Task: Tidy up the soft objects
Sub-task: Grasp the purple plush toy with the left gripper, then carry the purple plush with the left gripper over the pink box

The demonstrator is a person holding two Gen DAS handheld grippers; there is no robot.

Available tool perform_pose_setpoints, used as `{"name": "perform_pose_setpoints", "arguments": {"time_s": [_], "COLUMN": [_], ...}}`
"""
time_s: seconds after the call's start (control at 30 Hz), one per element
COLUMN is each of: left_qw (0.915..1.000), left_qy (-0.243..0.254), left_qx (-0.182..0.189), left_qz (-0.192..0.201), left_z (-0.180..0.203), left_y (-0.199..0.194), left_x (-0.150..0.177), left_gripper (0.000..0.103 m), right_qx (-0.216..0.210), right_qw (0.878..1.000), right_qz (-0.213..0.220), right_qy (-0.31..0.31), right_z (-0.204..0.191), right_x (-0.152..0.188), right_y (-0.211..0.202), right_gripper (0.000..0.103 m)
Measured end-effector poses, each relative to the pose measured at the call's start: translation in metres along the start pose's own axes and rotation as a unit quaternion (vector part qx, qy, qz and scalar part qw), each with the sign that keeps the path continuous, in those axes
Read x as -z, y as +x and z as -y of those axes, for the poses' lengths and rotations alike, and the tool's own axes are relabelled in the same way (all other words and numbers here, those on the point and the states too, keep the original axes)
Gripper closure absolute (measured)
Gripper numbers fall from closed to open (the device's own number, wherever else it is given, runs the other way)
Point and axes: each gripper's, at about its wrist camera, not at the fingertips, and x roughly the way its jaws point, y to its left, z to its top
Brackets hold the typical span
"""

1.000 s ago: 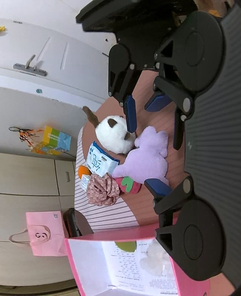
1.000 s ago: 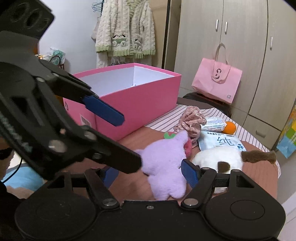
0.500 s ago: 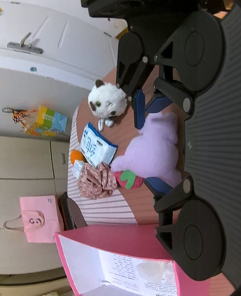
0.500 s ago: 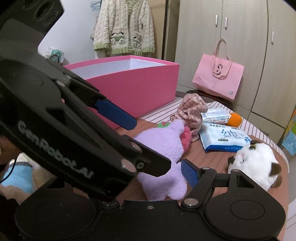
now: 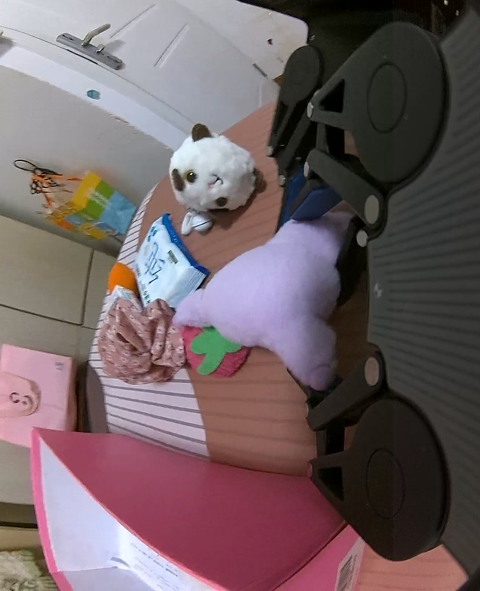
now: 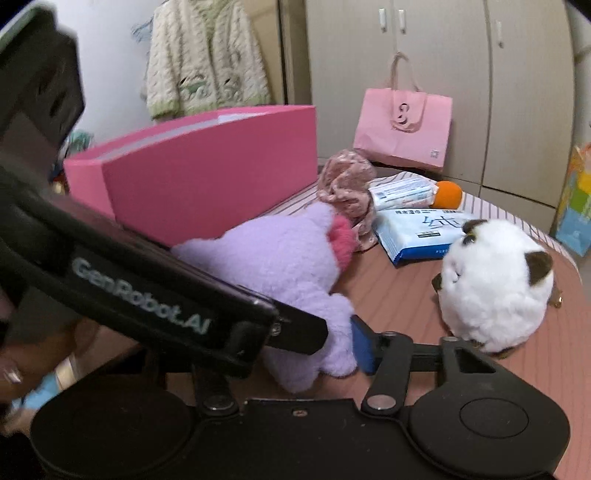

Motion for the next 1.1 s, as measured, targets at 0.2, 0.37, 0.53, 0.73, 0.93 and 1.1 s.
{"name": "perform_pose_setpoints", "arguments": {"time_s": [0.2, 0.37, 0.53, 0.73, 0.93, 1.1], "left_qw": [0.9997, 0.9994, 0.9997, 0.9996, 0.9991, 0.9983], "left_qy": [-0.006, -0.009, -0.008, -0.002, 0.004, 0.001], "left_qx": [0.007, 0.000, 0.001, 0.021, 0.041, 0.051], "left_qz": [0.020, 0.033, 0.022, 0.020, 0.005, -0.027], "left_z": [0.008, 0.010, 0.009, 0.008, 0.005, -0.005], "left_y": [-0.003, -0.012, -0.024, -0.048, -0.074, -0.091], "left_x": [0.011, 0.020, 0.027, 0.032, 0.037, 0.038], "left_gripper": [0.053, 0.056, 0.056, 0.056, 0.056, 0.056], "right_qx": [0.006, 0.013, 0.017, 0.016, -0.004, -0.022], "right_qw": [0.999, 0.998, 0.997, 0.997, 0.999, 0.999], "right_qz": [0.028, 0.034, 0.030, 0.016, 0.000, -0.030], "right_qy": [0.029, 0.056, 0.067, 0.069, 0.052, 0.024], "right_z": [-0.005, -0.012, -0.023, -0.034, -0.050, -0.069], "right_x": [0.007, 0.008, 0.013, 0.011, 0.004, 0.001], "right_y": [-0.002, -0.003, -0.010, -0.024, -0.044, -0.052], "right_gripper": [0.052, 0.053, 0.053, 0.053, 0.052, 0.052]}}
